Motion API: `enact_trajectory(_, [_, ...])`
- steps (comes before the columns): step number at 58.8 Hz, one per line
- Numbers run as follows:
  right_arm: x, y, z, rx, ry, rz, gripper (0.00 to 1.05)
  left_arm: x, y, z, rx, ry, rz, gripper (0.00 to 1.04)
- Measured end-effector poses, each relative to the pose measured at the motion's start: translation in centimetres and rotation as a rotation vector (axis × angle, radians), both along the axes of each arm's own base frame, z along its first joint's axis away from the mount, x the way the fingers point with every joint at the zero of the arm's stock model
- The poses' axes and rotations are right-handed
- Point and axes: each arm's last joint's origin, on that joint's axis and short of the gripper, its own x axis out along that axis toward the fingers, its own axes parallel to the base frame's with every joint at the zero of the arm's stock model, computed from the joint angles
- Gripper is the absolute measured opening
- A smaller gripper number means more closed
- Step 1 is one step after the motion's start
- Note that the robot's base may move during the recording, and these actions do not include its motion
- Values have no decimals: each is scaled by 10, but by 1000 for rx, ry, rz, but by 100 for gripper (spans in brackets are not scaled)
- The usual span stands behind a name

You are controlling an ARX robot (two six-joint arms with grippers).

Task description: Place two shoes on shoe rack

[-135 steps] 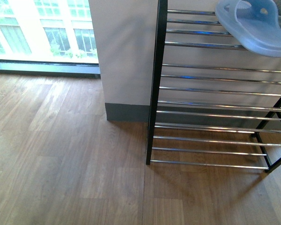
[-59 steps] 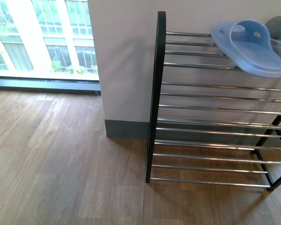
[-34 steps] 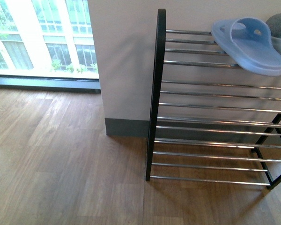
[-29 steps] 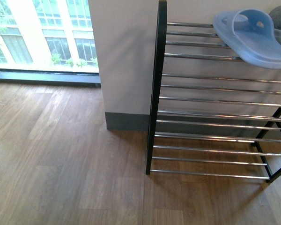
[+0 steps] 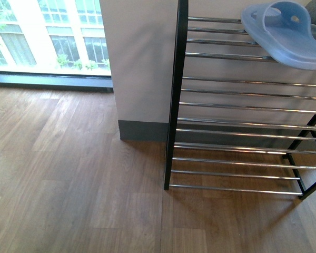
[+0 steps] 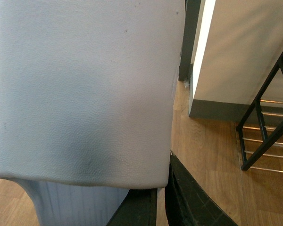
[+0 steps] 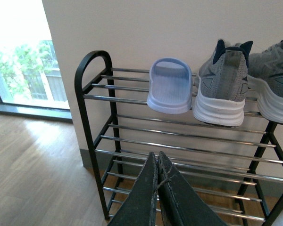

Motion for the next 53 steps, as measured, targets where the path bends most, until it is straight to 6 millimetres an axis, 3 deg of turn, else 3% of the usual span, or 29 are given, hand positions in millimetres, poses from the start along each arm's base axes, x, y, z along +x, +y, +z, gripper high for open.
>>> enact_trajectory(8, [0,0,0,-1,0,0,2,0,0,0,1,0,1,2])
enact_trajectory(38, [0,0,0,0,0,3,84,0,0,0,2,0,5,2])
enact_trajectory(41, [0,0,0,0,0,4,96,0,0,0,1,0,4,2])
enact_trajectory(53, [0,0,0,0,1,-3,96,0,0,0,-2,1,-5,2])
